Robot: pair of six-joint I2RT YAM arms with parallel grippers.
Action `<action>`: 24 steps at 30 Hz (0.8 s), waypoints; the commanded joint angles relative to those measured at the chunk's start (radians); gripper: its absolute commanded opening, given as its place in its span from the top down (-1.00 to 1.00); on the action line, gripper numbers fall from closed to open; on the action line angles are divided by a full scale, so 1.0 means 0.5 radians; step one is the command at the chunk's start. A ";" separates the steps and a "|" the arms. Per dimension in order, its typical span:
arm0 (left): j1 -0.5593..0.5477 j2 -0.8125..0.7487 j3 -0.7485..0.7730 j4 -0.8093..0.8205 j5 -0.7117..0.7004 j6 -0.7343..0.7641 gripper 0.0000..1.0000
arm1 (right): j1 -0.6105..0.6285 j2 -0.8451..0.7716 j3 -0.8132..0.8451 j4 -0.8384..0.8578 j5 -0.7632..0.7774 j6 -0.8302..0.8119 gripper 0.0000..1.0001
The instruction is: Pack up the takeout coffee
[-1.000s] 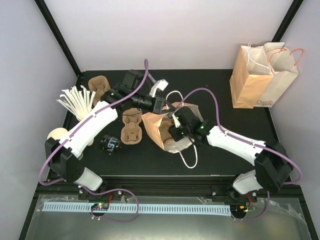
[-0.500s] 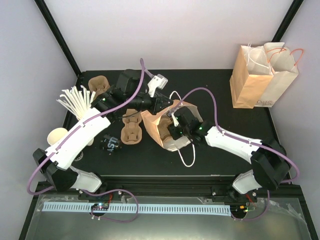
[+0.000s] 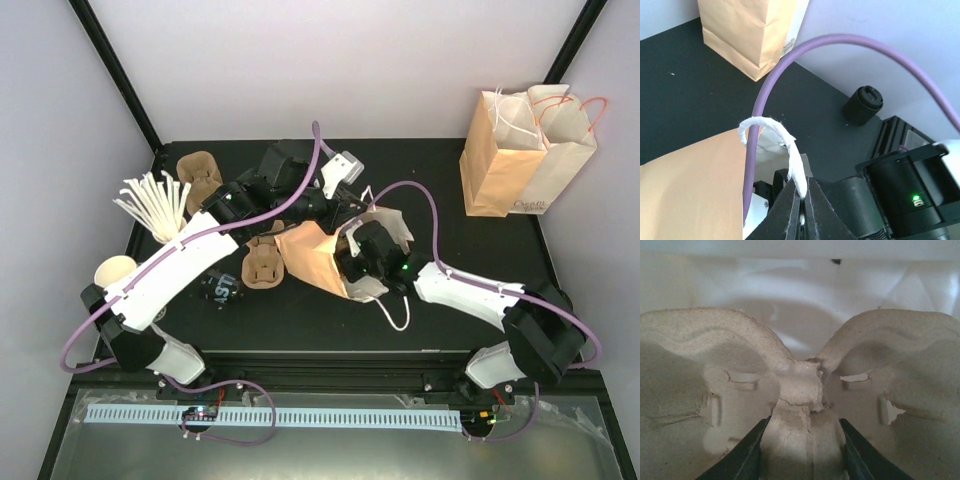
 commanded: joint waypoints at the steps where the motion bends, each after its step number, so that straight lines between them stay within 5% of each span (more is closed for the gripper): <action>1: -0.022 -0.048 0.140 0.220 0.176 -0.199 0.97 | 0.055 -0.089 -0.115 0.125 0.096 -0.103 0.50; 9: -0.020 -0.058 0.085 0.577 0.665 -0.436 0.97 | 0.071 0.009 -0.121 0.139 -0.047 -0.099 0.45; 19: -0.021 -0.223 -0.037 0.551 0.999 -0.301 0.97 | 0.059 -0.030 -0.181 0.138 -0.141 -0.031 0.45; 24: -0.016 -0.371 -0.190 0.389 1.001 -0.123 0.97 | 0.035 -0.145 -0.096 -0.334 0.160 0.028 0.46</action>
